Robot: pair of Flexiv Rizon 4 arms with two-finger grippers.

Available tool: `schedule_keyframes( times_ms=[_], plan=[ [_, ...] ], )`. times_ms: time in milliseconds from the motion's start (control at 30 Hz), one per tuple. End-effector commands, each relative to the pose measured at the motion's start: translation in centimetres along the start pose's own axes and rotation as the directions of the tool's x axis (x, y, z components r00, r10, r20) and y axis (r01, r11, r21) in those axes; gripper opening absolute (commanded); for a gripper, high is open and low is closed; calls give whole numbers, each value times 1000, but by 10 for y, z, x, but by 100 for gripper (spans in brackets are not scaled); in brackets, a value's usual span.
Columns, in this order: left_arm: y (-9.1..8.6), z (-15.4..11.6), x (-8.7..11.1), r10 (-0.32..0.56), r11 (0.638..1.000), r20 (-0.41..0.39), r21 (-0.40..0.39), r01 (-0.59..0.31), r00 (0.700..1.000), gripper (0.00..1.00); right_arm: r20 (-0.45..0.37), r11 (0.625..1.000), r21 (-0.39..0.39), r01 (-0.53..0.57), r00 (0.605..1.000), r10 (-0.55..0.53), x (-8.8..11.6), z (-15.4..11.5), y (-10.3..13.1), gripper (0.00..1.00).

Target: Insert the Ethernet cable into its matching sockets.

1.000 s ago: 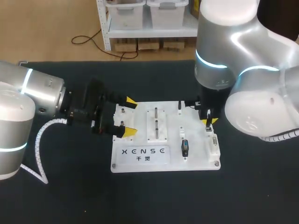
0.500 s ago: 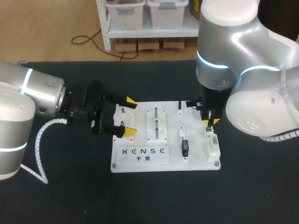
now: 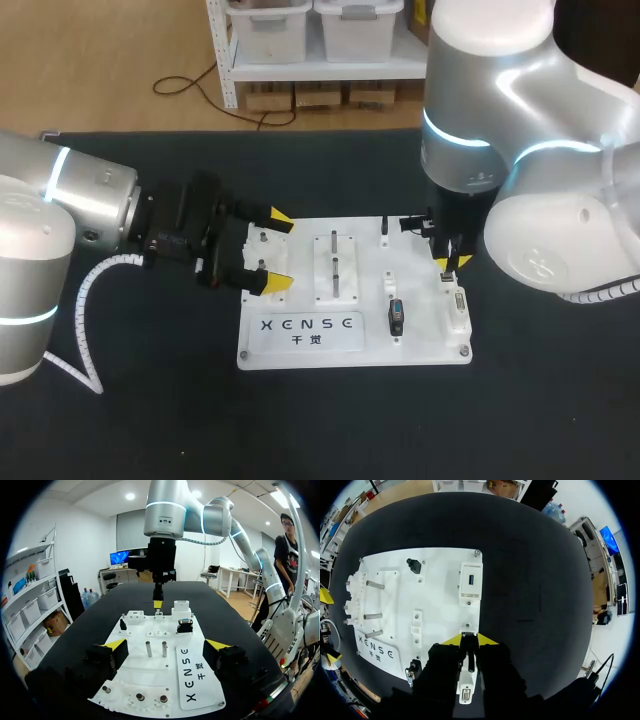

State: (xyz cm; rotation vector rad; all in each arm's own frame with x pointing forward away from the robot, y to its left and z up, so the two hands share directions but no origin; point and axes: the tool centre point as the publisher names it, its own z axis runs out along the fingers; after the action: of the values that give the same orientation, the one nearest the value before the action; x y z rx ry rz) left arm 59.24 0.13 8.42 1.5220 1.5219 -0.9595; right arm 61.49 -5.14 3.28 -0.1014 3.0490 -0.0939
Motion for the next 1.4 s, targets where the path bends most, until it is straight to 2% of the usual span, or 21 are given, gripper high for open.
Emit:
schedule_keyframes(
  times_ms=[33, 367, 600, 1400],
  plan=[
    [0, 0, 2, 3, 1000, 5, -2, -3, 1000, 100, 2, 1000, 0, 0, 1000, 0, 0, 6, -1, 0],
    [0, 0, 2, 3, 1000, 5, -2, -3, 1000, 100, 15, 1000, 6, 5, 1000, -5, -2, -1, -3, 0],
    [0, 0, 2, 3, 1000, 5, -2, -3, 1000, 100, -3, 1000, 15, 13, 1000, -13, 3, 6, -1, 0],
    [0, 0, 2, 3, 1000, 5, -2, -3, 1000, 100, -8, 1000, 18, 22, 1000, -22, 4, 20, 2, 0]
  ],
)
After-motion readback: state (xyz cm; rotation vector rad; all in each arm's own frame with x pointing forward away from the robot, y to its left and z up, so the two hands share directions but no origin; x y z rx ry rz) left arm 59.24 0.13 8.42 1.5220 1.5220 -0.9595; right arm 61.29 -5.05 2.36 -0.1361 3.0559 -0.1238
